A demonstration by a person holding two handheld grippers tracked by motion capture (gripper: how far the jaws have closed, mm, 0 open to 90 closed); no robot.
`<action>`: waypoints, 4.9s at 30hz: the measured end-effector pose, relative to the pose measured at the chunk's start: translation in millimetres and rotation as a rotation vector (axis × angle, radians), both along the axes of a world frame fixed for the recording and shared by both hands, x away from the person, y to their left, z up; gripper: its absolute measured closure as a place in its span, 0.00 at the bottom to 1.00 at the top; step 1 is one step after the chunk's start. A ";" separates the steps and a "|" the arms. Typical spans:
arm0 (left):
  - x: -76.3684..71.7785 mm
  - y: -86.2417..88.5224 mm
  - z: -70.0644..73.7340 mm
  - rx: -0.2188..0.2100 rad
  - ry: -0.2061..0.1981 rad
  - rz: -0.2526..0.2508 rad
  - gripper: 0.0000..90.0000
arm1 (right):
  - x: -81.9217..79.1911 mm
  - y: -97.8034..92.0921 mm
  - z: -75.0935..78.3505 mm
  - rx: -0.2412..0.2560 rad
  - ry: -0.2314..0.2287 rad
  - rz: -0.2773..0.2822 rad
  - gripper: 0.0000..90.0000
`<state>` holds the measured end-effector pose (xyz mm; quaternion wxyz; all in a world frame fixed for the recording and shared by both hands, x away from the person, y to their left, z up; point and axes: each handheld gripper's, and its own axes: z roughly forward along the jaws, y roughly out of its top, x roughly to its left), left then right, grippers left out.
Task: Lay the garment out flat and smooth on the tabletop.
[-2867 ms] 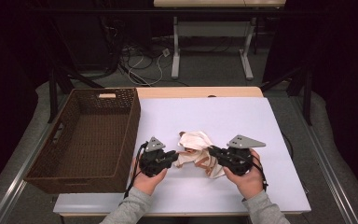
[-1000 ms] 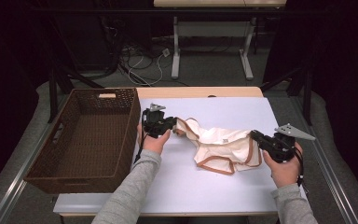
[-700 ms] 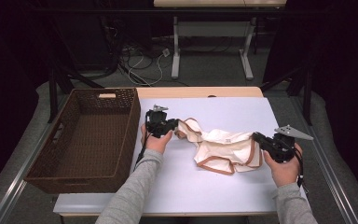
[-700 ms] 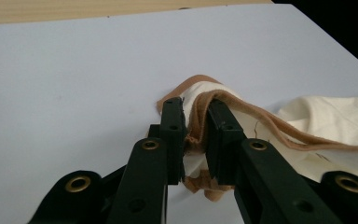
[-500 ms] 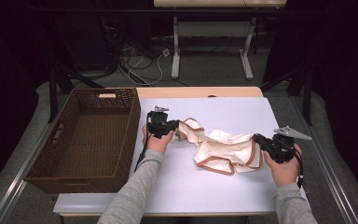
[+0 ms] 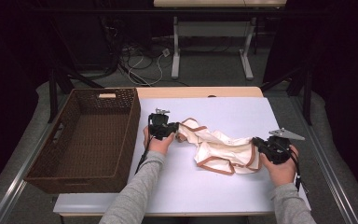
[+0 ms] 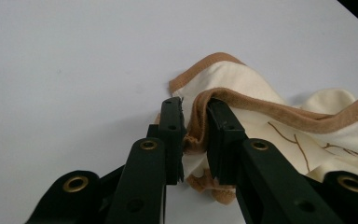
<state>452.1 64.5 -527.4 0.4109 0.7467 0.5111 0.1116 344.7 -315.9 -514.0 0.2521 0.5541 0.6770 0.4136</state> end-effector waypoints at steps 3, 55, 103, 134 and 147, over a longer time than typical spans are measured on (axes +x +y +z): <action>0.0 -1.0 -1.3 0.003 0.010 0.006 0.86 | 1.6 1.7 -1.9 -0.016 0.005 -0.004 0.94; -110.0 -50.0 -19.6 -0.023 0.000 -0.262 0.44 | -0.6 -8.5 -14.0 -0.017 0.048 -0.041 0.82; -120.9 21.2 5.9 0.060 -0.042 -0.223 0.97 | -27.6 58.0 -12.4 -0.013 0.068 0.256 0.82; -119.2 44.6 -9.2 0.033 -0.015 -0.177 0.97 | -27.6 93.6 -42.5 -0.187 0.133 0.402 0.92; -117.5 52.2 -4.7 0.031 -0.029 -0.156 0.97 | -25.5 59.7 -19.4 0.008 0.077 0.304 0.94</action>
